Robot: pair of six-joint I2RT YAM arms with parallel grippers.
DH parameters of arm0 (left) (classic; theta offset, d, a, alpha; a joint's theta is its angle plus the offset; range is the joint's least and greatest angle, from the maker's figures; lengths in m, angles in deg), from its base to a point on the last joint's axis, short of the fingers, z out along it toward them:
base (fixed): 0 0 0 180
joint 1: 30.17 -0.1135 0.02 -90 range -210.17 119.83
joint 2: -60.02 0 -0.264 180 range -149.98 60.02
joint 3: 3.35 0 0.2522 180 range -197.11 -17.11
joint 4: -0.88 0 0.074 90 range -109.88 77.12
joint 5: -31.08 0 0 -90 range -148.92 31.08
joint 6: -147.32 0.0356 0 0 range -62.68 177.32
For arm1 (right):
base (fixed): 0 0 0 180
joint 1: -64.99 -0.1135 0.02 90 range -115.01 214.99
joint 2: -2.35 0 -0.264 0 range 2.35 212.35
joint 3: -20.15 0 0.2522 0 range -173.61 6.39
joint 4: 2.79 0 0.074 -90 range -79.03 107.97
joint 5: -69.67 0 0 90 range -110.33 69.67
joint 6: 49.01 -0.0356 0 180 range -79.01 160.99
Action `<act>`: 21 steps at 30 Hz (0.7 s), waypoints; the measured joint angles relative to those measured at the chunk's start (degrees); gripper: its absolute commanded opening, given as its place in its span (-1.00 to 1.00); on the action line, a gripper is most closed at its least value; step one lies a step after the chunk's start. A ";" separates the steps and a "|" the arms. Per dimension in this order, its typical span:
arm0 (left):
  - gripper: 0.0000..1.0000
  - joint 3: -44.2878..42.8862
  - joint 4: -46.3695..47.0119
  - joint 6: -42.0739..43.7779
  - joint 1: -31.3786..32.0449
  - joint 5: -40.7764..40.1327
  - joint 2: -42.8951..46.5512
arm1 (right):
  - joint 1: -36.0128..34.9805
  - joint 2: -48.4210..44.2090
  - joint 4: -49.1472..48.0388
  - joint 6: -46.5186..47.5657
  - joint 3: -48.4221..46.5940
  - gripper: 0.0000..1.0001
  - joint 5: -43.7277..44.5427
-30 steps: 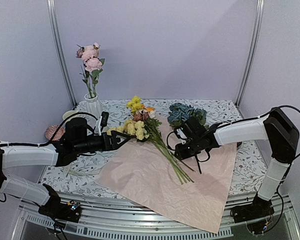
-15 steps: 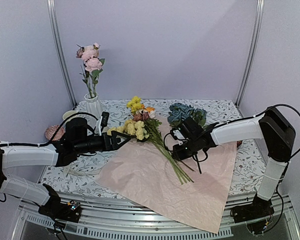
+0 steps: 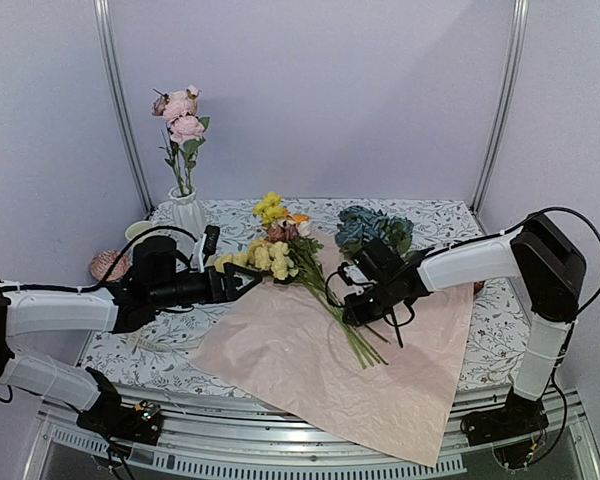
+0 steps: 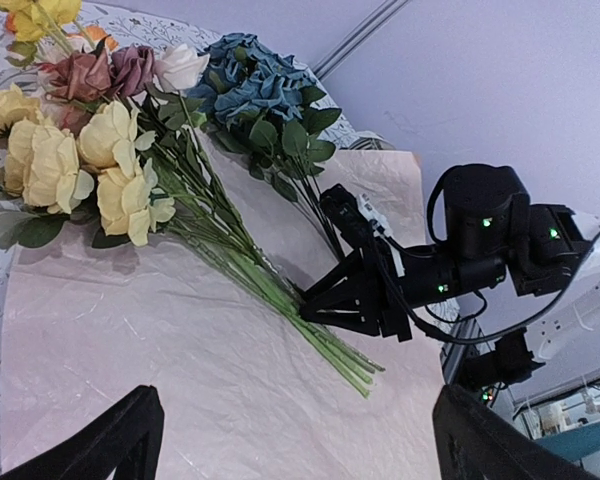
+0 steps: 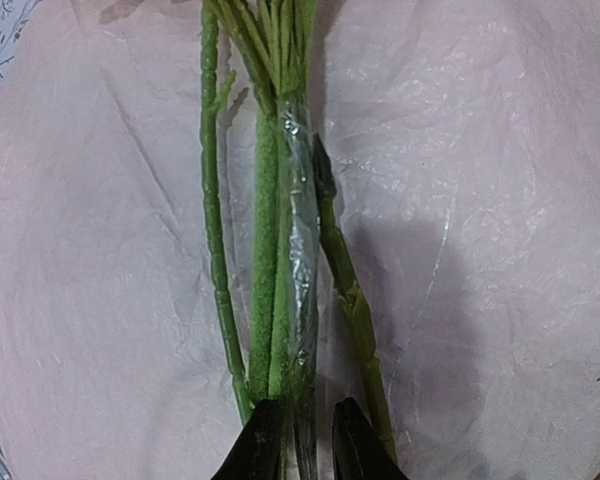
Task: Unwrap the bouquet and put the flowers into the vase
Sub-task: Place the fake flower on the flattened wrapping paper.
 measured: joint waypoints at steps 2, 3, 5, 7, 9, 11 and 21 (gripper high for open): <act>0.92 0.00 0.00 -0.02 0.00 0.00 0.00 | 0.00 0.57 0.02 0.00 0.00 -0.60 -0.28; 0.92 0.00 0.00 -0.02 0.00 0.00 0.00 | 0.00 0.74 -0.02 0.00 0.00 -0.69 -0.42; 0.92 0.00 0.00 -0.02 0.02 -0.02 0.00 | 0.00 0.81 -0.09 0.00 0.00 -0.77 -0.52; 0.91 0.00 0.00 -0.04 0.04 0.00 0.00 | 0.00 0.81 -0.22 -0.07 0.00 -0.81 -0.68; 0.92 0.00 0.00 -0.04 0.04 0.00 0.00 | -0.02 0.81 -0.28 -0.22 0.00 -0.86 -0.72; 0.91 0.00 0.00 -0.04 0.09 -0.02 0.00 | -0.02 0.79 -0.33 -0.26 0.00 -0.91 -0.72; 0.91 -0.09 -0.02 -0.20 0.26 -0.09 0.02 | -0.02 -8.24 -0.94 -1.07 0.96 -0.92 2.54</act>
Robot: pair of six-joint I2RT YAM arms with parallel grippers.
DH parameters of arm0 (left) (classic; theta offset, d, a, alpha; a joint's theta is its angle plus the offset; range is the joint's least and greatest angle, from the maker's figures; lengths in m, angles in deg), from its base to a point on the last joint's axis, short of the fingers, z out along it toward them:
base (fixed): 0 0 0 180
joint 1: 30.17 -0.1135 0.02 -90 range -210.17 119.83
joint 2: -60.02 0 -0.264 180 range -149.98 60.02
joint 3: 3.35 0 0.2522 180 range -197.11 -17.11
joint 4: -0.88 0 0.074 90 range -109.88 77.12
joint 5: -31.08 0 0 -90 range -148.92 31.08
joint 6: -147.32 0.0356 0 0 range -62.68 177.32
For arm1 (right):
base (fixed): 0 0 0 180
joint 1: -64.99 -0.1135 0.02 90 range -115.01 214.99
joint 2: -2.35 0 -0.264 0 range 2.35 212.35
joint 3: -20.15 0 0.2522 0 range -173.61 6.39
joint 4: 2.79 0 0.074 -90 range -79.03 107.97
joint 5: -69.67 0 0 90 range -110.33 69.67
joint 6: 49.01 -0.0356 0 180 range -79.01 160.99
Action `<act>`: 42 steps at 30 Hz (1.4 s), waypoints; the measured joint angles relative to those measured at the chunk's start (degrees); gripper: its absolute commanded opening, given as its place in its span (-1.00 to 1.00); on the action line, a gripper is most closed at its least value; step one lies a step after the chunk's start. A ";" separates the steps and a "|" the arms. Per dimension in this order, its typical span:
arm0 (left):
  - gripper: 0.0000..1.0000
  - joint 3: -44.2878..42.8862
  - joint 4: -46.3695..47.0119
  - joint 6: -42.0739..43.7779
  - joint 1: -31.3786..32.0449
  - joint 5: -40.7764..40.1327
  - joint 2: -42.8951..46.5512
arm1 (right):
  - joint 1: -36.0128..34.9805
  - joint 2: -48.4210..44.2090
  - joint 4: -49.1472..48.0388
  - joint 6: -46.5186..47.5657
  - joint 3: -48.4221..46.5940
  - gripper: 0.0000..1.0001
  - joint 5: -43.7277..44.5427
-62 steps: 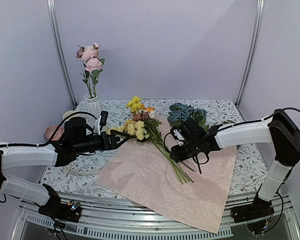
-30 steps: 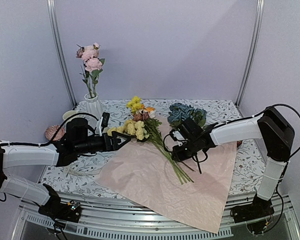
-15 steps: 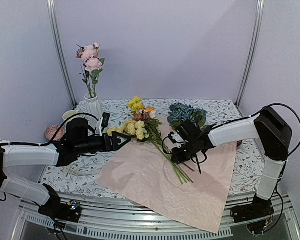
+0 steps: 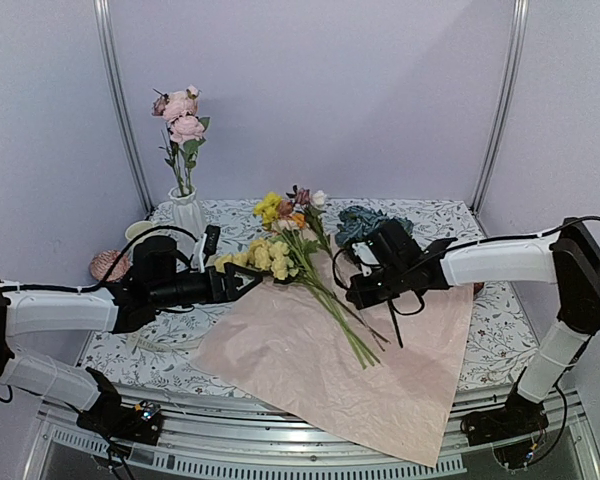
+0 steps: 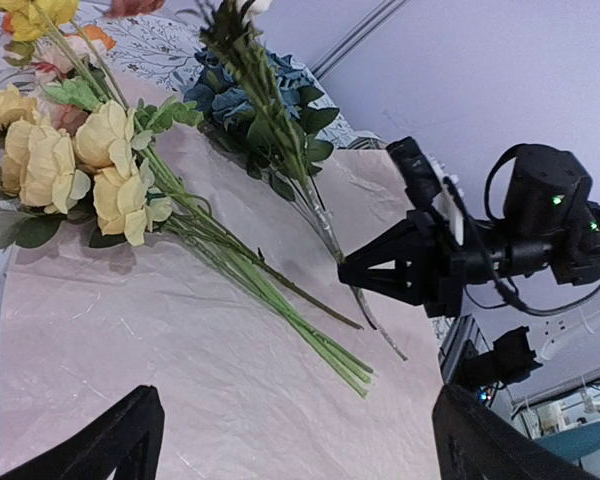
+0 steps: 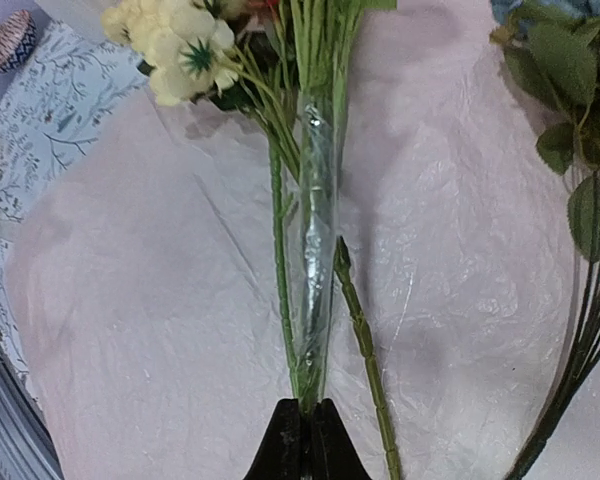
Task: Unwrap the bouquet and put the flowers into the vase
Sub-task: Place the fake flower on the flattened wrapping paper, then pass from the right arm to the left
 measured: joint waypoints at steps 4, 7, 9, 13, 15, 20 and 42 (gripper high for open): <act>0.92 -0.02 0.13 -0.13 0.68 -0.13 0.02 | 0.00 -7.80 -3.85 0.00 3.13 -0.92 0.33; 0.93 -0.09 1.57 -0.22 1.97 -0.13 0.00 | 0.00 -13.07 -9.09 0.02 6.64 -0.92 -1.18; 0.93 -0.70 3.10 -0.20 3.23 -0.11 -0.26 | -0.04 -15.96 -12.81 0.00 9.01 -0.92 -2.80; 0.89 -4.20 6.14 -0.15 5.68 -0.13 -1.86 | -1.57 -20.79 -20.70 -0.24 13.46 -0.92 -5.18; 0.83 -6.25 7.69 -0.13 6.49 -0.15 -2.84 | -3.26 -21.94 -23.93 -0.22 14.23 -0.92 -5.86; 0.69 -10.56 11.21 -0.17 7.96 0.24 -5.60 | -8.63 -22.36 -30.97 0.81 14.32 -0.91 -7.41; -0.17 -10.78 23.39 -0.52 8.50 2.58 -4.90 | -13.79 -16.98 -37.55 2.82 13.11 -0.92 -13.70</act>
